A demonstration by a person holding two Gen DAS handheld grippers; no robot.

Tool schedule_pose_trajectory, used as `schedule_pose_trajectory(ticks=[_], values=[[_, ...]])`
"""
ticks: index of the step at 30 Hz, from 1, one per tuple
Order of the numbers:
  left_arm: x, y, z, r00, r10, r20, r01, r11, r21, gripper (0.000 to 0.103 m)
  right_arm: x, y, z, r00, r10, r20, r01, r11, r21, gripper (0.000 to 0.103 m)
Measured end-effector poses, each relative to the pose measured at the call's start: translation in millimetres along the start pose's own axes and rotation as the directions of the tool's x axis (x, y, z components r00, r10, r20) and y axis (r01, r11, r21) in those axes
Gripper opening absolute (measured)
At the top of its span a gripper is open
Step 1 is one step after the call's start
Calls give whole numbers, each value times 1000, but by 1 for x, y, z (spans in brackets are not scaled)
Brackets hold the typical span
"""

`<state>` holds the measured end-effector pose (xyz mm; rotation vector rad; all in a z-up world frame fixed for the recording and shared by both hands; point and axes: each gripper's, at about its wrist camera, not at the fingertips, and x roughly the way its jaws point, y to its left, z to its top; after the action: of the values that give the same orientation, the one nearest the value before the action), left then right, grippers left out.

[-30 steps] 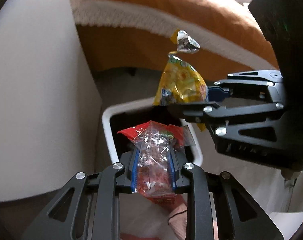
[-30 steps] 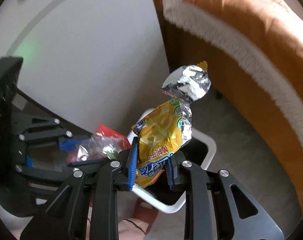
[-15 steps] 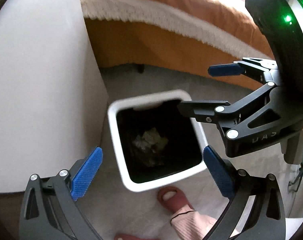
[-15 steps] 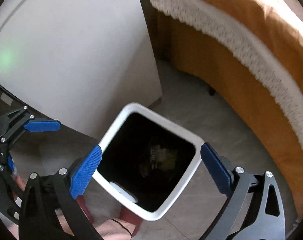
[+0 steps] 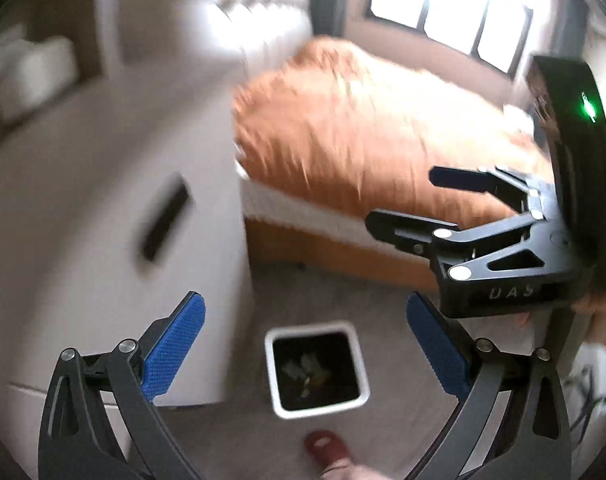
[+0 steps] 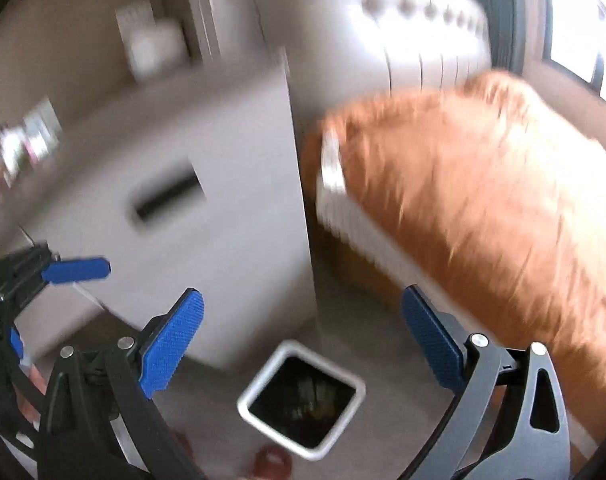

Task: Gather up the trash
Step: 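Grasp the pink wrapper with left tool while right tool grasps white cartoon bag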

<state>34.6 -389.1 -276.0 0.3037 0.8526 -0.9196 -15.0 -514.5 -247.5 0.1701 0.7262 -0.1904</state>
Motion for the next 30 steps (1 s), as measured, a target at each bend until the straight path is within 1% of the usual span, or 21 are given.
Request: schedule_pose_trajectory(ticks=[2, 4, 5, 6, 8, 9, 10, 11, 12, 13, 14, 16, 17, 19, 20, 22, 24, 25, 27, 29, 30], values=[[-38, 11, 17, 998, 31, 62, -28, 999, -46, 98, -24, 14, 27, 997, 19, 76, -19, 1000, 5, 99], [-73, 24, 28, 989, 85, 122, -76, 994, -79, 98, -45, 31, 53, 984, 90, 155, -91, 996, -1, 99], [-94, 33, 33, 981, 120, 151, -106, 990, -94, 98, -50, 37, 63, 979, 112, 171, -113, 994, -5, 99], [-109, 40, 35, 974, 151, 169, -134, 985, -107, 98, -55, 50, 74, 971, 147, 190, -146, 989, -20, 99], [-143, 58, 35, 958, 207, 196, -183, 974, -137, 98, -61, 79, 93, 957, 196, 215, -184, 980, -72, 99], [-162, 70, 33, 946, 252, 205, -221, 962, -161, 98, -65, 91, 99, 950, 218, 222, -202, 975, -95, 99], [-172, 76, 32, 939, 274, 209, -240, 955, -174, 98, -67, 105, 106, 943, 243, 228, -221, 968, -117, 99], [-188, 88, 26, 927, 308, 214, -268, 943, -197, 98, -70, 125, 112, 932, 277, 234, -247, 957, -149, 99], [-201, 96, 24, 916, 338, 216, -293, 931, -218, 98, -74, 137, 116, 926, 292, 238, -254, 950, -180, 99], [-213, 104, 22, 904, 369, 213, -319, 918, -237, 98, -76, 156, 120, 918, 322, 234, -276, 938, -209, 99], [-228, 114, 16, 888, 412, 205, -357, 897, -261, 98, -77, 174, 123, 909, 348, 230, -294, 925, -239, 99], [-247, 129, 5, 862, 467, 197, -402, 867, -294, 98, -74, 203, 125, 895, 390, 217, -323, 901, -289, 99], [-262, 140, -1, 845, 500, 190, -428, 846, -319, 98, -73, 215, 125, 889, 409, 208, -336, 889, -310, 99], [-279, 154, -13, 823, 541, 173, -461, 814, -354, 98, -72, 250, 124, 870, 458, 181, -373, 852, -366, 99], [-292, 163, -21, 808, 567, 163, -480, 793, -376, 98, -70, 266, 122, 861, 482, 165, -392, 834, -388, 99], [-310, 175, -36, 780, 608, 148, -514, 757, -405, 98, -65, 289, 116, 846, 515, 135, -423, 804, -417, 99], [-323, 191, -48, 756, 642, 127, -546, 727, -417, 98, -60, 316, 111, 831, 547, 101, -457, 775, -437, 99], [-331, 198, -57, 738, 666, 111, -571, 703, -424, 98, -57, 330, 108, 822, 564, 81, -476, 758, -445, 99], [-340, 209, -71, 721, 687, 90, -591, 678, -437, 98, -52, 355, 103, 809, 585, 52, -500, 733, -460, 99], [-351, 225, -86, 709, 702, 68, -601, 651, -463, 98, -46, 381, 100, 800, 600, 24, -519, 711, -474, 99], [-354, 234, -93, 709, 702, 60, -598, 645, -476, 98, -44, 393, 98, 794, 607, 15, -527, 702, -479, 98]])
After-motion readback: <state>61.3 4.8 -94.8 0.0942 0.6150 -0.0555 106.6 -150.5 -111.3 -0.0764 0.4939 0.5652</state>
